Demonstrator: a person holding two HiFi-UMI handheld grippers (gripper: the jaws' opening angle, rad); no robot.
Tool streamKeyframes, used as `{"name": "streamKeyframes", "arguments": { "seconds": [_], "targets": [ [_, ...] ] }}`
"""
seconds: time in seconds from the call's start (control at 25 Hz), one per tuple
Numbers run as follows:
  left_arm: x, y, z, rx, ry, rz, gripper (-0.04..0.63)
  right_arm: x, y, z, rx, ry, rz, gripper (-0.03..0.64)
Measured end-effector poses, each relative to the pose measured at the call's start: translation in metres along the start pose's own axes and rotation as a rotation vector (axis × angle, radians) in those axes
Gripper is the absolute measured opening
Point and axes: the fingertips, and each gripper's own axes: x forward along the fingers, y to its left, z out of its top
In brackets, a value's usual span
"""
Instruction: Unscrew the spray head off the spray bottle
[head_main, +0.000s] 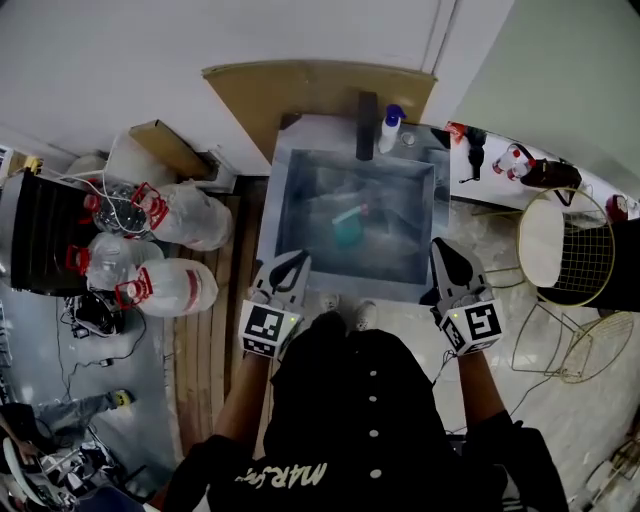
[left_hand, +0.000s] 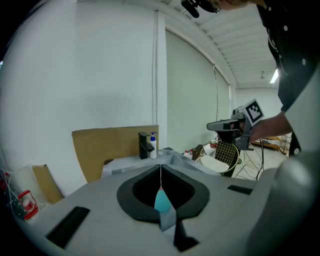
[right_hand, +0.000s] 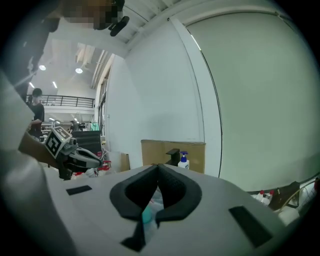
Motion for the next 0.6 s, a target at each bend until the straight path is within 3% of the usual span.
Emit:
{"name": "streamKeyframes", "arguments": {
  "seconds": [0.6],
  "targets": [
    [0.105,0.026,-0.085,0.030,0.263,-0.238,0.032,0.098,0.005,-0.043,0.012,0.162,0.040,0.014]
  ]
}}
